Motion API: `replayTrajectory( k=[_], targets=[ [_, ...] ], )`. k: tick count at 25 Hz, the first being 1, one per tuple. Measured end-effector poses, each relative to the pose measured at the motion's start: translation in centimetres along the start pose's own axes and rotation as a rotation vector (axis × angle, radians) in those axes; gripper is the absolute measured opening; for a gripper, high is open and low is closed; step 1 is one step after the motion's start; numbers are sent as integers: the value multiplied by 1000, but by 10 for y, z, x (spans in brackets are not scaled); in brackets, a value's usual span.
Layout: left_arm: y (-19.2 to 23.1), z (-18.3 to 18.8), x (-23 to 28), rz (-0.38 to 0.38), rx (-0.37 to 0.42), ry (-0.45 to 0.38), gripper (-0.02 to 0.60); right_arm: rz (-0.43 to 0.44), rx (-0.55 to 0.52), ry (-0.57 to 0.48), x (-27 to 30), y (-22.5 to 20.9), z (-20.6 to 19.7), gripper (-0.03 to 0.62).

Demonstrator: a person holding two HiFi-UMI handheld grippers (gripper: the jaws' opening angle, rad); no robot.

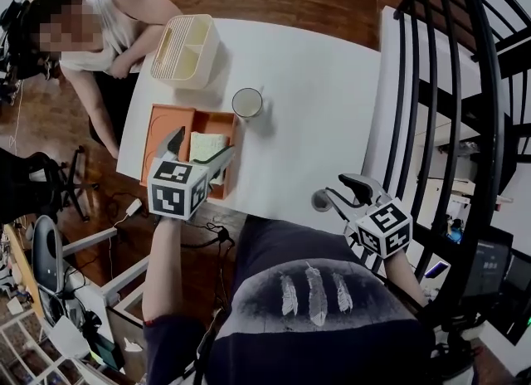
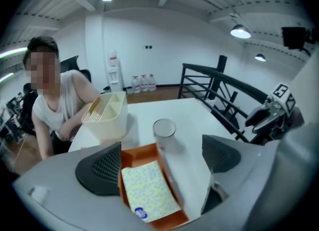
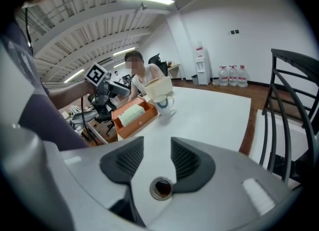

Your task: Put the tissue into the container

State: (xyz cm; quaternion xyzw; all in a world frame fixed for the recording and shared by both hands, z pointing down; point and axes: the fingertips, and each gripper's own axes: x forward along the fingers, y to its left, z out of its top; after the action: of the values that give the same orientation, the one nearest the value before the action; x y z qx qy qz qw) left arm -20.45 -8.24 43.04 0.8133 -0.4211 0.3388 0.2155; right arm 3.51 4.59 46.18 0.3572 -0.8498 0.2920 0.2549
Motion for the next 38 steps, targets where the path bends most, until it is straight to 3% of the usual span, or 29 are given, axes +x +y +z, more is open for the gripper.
replayTrajectory(
  k=[2,4,5,7,9,12,21,22,23,24,35,38],
  targets=[
    [-43,21,-2,-126,54,-53,504,-14,1,-18,-1,-5,5,173],
    [-86,17,9,-252,96,-55,497,-22,2,-31,-1,-8,8,173],
    [-102,9,16,-287,117,-46,458,-21,0,-34,-1,-9,9,173],
    [-122,-11,30,-303,150,-31,242,-21,-6,-36,-3,-9,9,173],
    [-134,-22,36,-307,134,-31,14,-28,-4,-38,-8,-9,7,173],
    [-149,-30,37,-336,78,-25,14,-46,8,-40,-16,-15,1,173],
    [-163,-45,35,-324,106,7,14,-72,7,-70,-21,-21,-4,173],
    [-163,-45,34,-322,110,7,14,-79,-6,-75,-21,-22,-3,140],
    [-164,-46,34,-321,113,6,14,-86,-20,-80,-22,-22,-2,65],
    [-165,-46,34,-322,114,5,14,-91,-29,-82,-22,-22,-2,52],
    [-168,-46,33,-317,109,0,14,-90,-54,-75,-26,-21,-2,35],
    [-171,-46,32,-320,106,1,14,-92,-67,-86,-27,-20,1,3]
  ],
)
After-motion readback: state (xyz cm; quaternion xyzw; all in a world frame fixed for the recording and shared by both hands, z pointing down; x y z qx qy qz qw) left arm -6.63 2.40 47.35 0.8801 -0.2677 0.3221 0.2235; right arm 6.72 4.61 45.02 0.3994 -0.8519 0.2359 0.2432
